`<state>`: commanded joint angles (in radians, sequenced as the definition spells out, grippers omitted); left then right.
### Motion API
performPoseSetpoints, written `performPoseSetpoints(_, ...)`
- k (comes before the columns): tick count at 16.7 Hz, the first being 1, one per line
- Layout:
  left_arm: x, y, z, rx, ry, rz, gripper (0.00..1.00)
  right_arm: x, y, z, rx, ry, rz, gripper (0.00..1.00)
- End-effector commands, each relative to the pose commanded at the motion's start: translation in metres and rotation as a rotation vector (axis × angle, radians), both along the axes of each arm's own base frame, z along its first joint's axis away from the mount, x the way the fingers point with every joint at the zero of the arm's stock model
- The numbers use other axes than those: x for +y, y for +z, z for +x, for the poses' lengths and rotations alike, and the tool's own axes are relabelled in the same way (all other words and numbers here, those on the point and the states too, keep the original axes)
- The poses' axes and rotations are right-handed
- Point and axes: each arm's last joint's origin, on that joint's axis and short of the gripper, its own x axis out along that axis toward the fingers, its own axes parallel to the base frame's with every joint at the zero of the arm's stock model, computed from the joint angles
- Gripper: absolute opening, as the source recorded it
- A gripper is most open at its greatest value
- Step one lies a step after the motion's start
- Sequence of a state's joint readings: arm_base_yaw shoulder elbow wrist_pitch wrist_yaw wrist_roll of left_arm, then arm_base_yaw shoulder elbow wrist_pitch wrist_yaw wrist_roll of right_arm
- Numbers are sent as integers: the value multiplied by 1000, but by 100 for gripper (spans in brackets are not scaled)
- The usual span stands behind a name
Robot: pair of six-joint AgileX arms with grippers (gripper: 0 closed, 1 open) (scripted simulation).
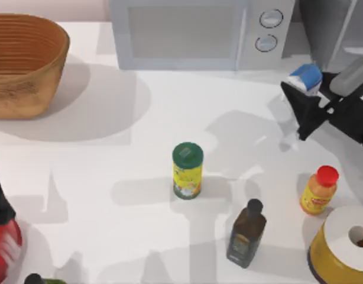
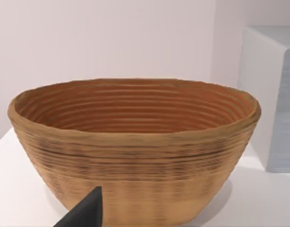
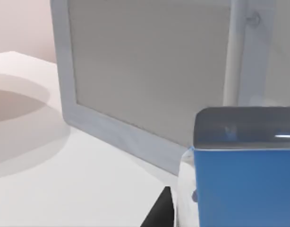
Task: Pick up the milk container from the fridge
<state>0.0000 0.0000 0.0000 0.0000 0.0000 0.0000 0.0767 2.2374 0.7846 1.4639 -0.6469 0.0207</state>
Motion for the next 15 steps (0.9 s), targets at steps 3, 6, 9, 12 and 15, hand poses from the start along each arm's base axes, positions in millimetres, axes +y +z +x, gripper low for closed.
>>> performPoseSetpoints(3,0,0,0,0,0,0,100,2,-8,2,-3,17,2,0)
performPoseSetpoints(6,0,0,0,0,0,0,100,2,-8,2,-3,17,2,0)
performPoseSetpoints(9,0,0,0,0,0,0,100,0,-9,2,4,13,3,0)
performPoseSetpoints(12,0,0,0,0,0,0,100,15,-17,15,6,23,2,0)
performPoseSetpoints(15,0,0,0,0,0,0,100,33,-23,38,-8,18,3,0)
